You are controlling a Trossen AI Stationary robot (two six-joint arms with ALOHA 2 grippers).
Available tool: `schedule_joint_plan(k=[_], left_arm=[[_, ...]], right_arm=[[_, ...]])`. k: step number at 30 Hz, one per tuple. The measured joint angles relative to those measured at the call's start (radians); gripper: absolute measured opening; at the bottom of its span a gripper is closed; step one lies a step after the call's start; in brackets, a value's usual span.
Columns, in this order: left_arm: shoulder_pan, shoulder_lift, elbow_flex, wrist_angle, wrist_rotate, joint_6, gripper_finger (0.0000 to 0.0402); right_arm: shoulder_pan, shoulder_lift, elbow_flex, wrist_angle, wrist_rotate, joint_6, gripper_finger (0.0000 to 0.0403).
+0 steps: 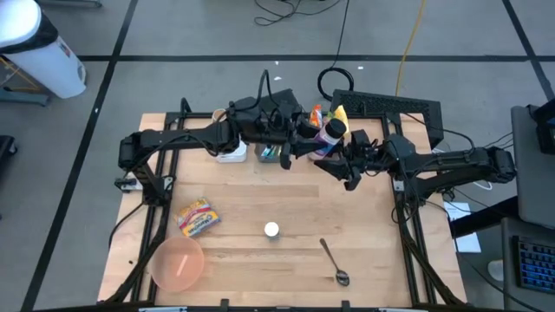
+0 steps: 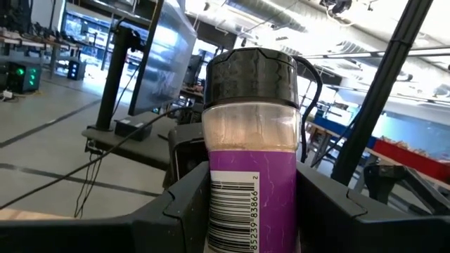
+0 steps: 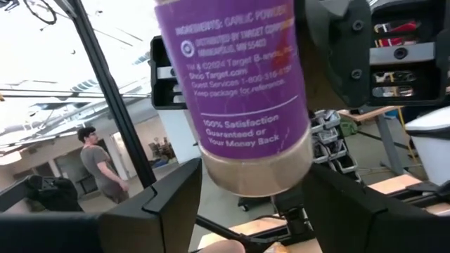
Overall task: Pick & Place Food Item
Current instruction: Put the black seasoning bottle into the white bin
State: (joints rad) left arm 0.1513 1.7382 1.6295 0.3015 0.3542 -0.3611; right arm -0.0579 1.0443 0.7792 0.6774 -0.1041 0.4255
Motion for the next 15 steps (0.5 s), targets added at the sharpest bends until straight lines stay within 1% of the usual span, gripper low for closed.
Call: schedule_joint_plan(k=[6, 15], left_arm=[[0.000, -0.001, 0.000, -0.011, -0.003, 0.001, 0.0177], [0.000, -0.002, 0.001, -0.019, -0.014, 0.018, 0.0177]], right_arm=[[-0.002, 0.000, 0.000, 0.004, 0.025, -0.003, 0.0222], [-0.002, 0.002, 0.000, 0.031, 0.025, 0.000, 0.0224]])
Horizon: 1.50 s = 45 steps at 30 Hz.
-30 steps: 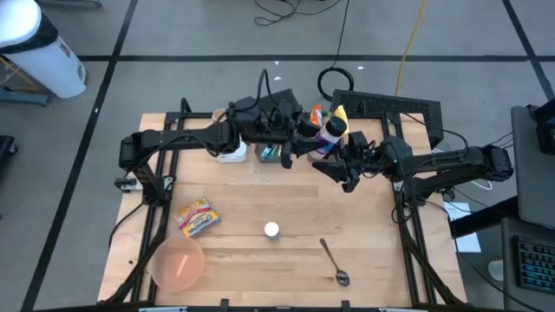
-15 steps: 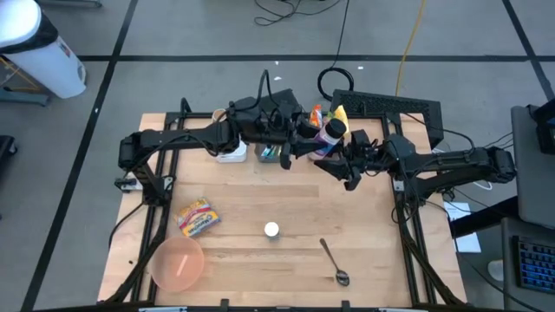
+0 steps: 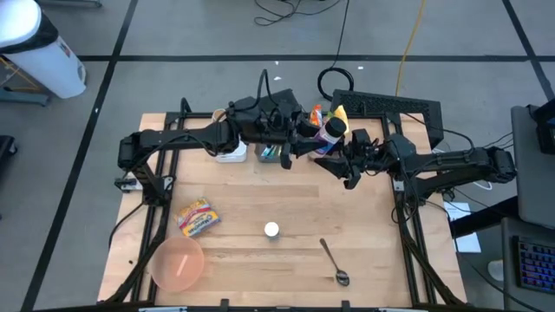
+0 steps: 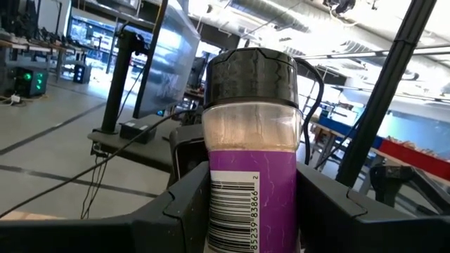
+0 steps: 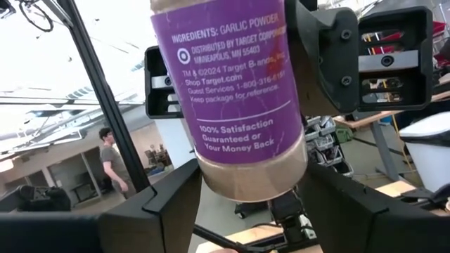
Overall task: Pick & Place Food Item
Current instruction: Put the black seasoning bottle into the white bin
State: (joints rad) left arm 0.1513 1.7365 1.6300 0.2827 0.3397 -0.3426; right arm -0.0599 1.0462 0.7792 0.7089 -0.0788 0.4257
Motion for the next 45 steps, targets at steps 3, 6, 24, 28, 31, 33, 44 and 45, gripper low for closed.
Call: schedule_joint_plan(k=[3, 6, 24, 28, 31, 33, 44, 45], left_arm=[[0.000, 0.003, 0.001, -0.003, 0.001, 0.001, 0.0177], [0.000, 0.003, 0.001, -0.008, 0.001, 0.005, 0.0177], [0.001, 0.007, 0.001, -0.028, -0.001, 0.007, 0.0177], [0.000, 0.010, -0.003, -0.041, 0.002, 0.008, 0.0177], [0.000, 0.011, -0.003, -0.039, 0.001, 0.007, 0.0177], [0.000, 0.012, -0.003, -0.036, 0.000, 0.007, 0.0177], [0.009, 0.015, -0.003, -0.002, -0.023, -0.009, 0.0177], [0.010, 0.015, -0.003, 0.000, -0.023, -0.010, 0.0177]], right_arm=[[0.000, 0.000, 0.000, 0.013, 0.000, 0.000, 0.0224], [0.000, 0.000, 0.000, 0.013, 0.000, 0.005, 0.0224], [-0.022, 0.000, 0.000, 0.028, 0.026, 0.063, 0.0246], [-0.022, -0.003, 0.003, 0.032, 0.022, 0.064, 0.0256], [-0.022, -0.003, 0.003, 0.035, 0.024, 0.062, 0.0260], [-0.022, -0.003, 0.003, 0.034, 0.023, 0.061, 0.0260], [-0.022, -0.002, 0.003, 0.019, 0.023, 0.060, 0.0256], [-0.022, -0.002, 0.003, 0.019, 0.023, 0.060, 0.0255]])
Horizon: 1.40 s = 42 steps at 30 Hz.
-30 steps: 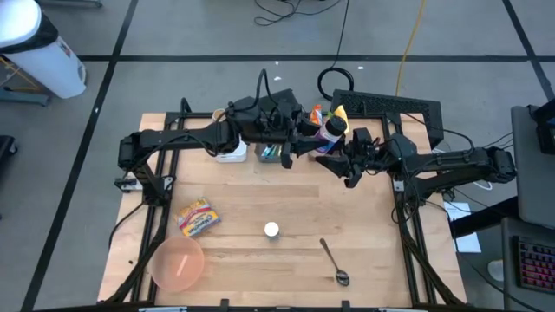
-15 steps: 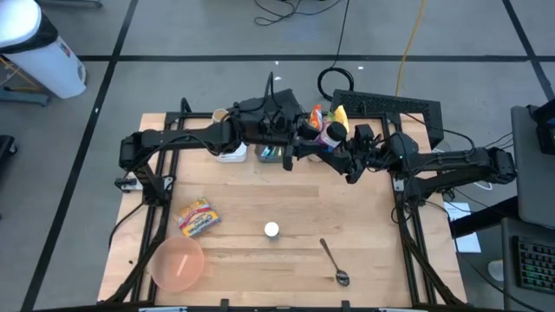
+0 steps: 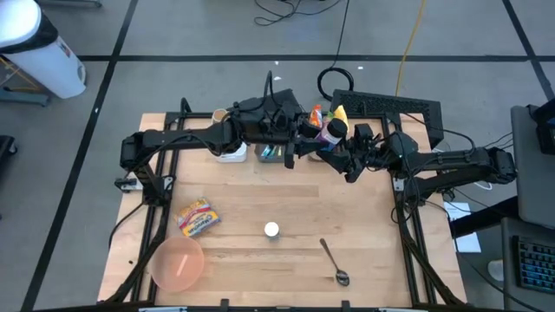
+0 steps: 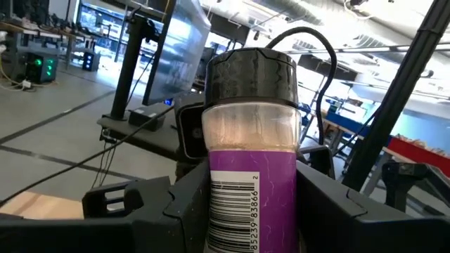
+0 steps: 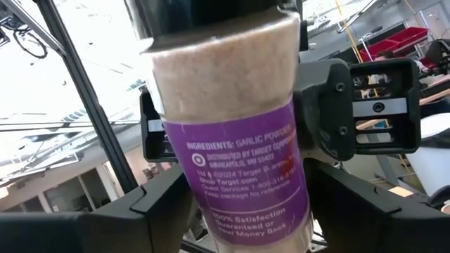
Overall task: Pick & Place Food Item
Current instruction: Put the black seasoning bottle into the white bin
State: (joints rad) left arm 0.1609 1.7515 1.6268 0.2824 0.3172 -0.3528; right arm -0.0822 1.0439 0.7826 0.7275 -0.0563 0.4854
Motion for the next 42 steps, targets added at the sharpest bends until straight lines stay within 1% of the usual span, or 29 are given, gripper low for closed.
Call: schedule_joint_plan(k=[14, 24, 29, 34, 38, 42], left_arm=[[0.001, 0.000, 0.000, 0.019, -0.005, -0.009, 0.0177], [0.001, 0.000, 0.001, 0.018, -0.013, -0.016, 0.0177], [0.002, 0.006, 0.002, 0.033, -0.014, -0.040, 0.0177], [0.001, 0.006, 0.002, 0.027, -0.013, -0.029, 0.0177], [0.004, 0.006, 0.002, 0.026, -0.012, -0.025, 0.0193], [0.004, 0.006, 0.004, -0.003, -0.028, -0.027, 0.0230]], right_arm=[[0.000, 0.001, 0.000, -0.022, 0.000, -0.001, 0.0247], [0.000, 0.001, 0.000, -0.027, 0.000, -0.020, 0.0206], [0.000, 0.000, 0.000, -0.028, 0.002, -0.018, 0.0201], [0.000, 0.000, -0.002, -0.029, 0.002, -0.020, 0.0200], [0.000, 0.001, -0.002, -0.029, 0.003, -0.020, 0.0199], [0.000, 0.002, -0.002, -0.032, 0.002, -0.016, 0.0199]])
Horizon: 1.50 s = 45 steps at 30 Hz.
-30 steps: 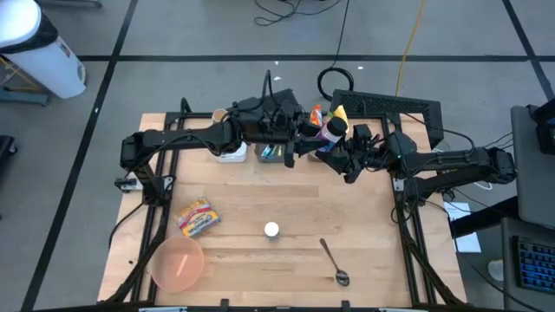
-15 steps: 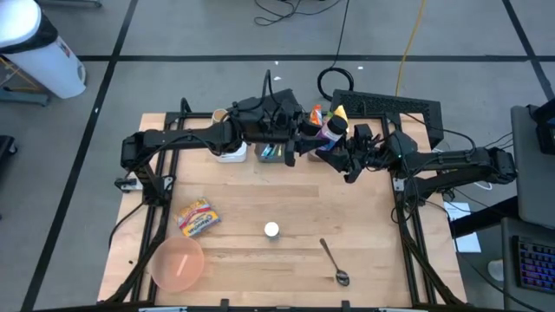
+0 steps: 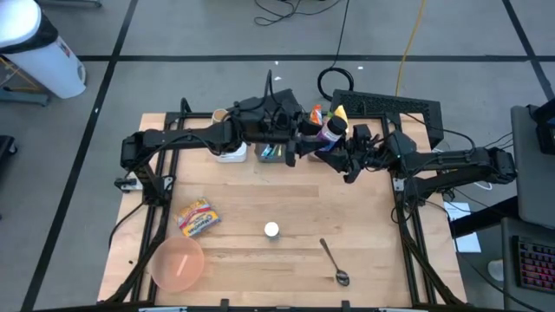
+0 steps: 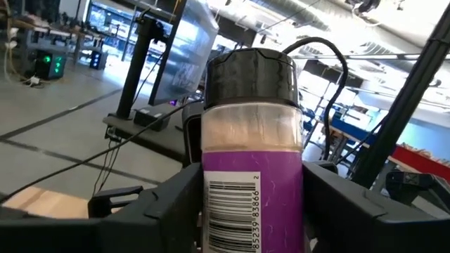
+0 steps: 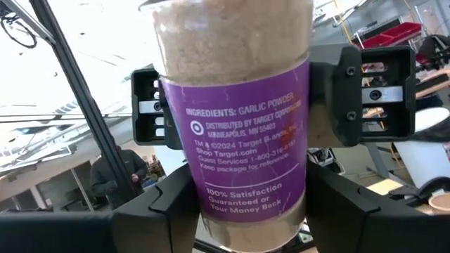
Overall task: Pick & Place Food Item
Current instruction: Put the black seasoning bottle into the white bin
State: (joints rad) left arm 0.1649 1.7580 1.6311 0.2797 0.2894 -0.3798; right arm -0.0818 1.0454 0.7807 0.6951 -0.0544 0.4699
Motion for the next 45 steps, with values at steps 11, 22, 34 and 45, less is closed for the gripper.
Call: schedule_joint_plan(k=[11, 22, 34, 45], left_arm=[[0.019, 0.001, 0.000, -0.022, -0.006, -0.023, 0.0314], [0.023, -0.008, -0.001, -0.025, -0.003, 0.006, 0.0307], [0.056, -0.037, 0.216, -0.472, 0.023, 0.218, 0.0310], [0.086, -0.038, 0.380, -0.793, 0.065, 0.253, 0.0312]], right_arm=[[-0.021, 0.002, -0.002, -0.025, -0.011, -0.002, 0.0198], [-0.117, 0.001, 0.130, -0.266, -0.183, 0.002, 0.0194], [-0.242, 0.008, 0.365, -0.729, -0.427, -0.043, 0.0185], [-0.250, 0.125, 0.470, -0.858, -0.581, -0.036, 0.0185]])
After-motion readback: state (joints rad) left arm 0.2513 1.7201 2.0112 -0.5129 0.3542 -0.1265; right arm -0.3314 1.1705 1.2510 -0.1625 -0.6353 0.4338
